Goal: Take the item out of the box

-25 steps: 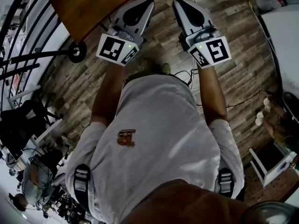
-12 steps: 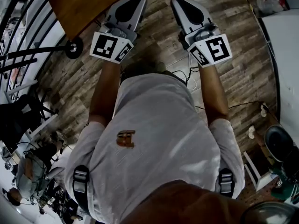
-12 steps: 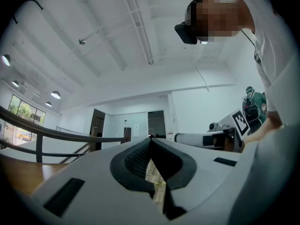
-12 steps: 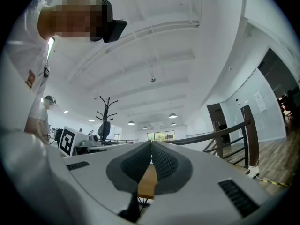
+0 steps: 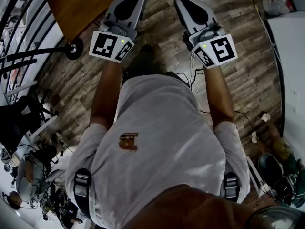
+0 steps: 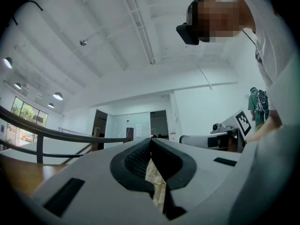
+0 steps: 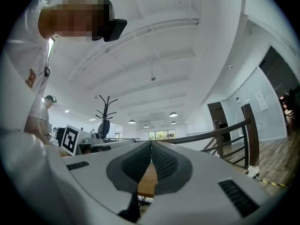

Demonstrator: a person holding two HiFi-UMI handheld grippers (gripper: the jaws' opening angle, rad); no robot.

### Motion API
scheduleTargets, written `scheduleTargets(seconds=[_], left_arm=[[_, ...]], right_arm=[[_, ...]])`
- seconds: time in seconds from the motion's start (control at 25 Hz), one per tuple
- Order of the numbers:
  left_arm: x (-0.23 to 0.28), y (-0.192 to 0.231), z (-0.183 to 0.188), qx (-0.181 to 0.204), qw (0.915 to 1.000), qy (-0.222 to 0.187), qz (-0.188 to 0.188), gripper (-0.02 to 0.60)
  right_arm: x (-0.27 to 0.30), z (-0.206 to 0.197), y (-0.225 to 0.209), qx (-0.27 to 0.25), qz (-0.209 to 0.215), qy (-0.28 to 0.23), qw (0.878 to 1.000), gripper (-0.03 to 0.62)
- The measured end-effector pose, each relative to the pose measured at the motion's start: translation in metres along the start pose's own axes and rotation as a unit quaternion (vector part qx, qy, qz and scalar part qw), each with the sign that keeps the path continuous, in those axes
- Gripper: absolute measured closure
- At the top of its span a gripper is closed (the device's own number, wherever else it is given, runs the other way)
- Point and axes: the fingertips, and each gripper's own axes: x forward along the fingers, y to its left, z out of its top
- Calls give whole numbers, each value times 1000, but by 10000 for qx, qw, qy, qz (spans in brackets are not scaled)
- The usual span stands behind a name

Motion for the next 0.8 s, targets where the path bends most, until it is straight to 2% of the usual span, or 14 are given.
scheduleTargets(seconds=[0.2,0.4,0.72,0.8], left_arm=[[29,21,-11,39,10000,16,-34,561],[85,66,-24,66,10000,-57,-15,561],[171,166,-49,107,9999,-88,6,561],[192,194,-43,104,9999,-85,8,561]], right_arm=[[18,-5,-32,-26,-62,-41,10000,562],[55,-11,-89,-86,-95,-24,9999,562],[153,-22,-178,-167,-78,-14,9998,562],[185,-14,-196,-190,-44,17,9998,562]])
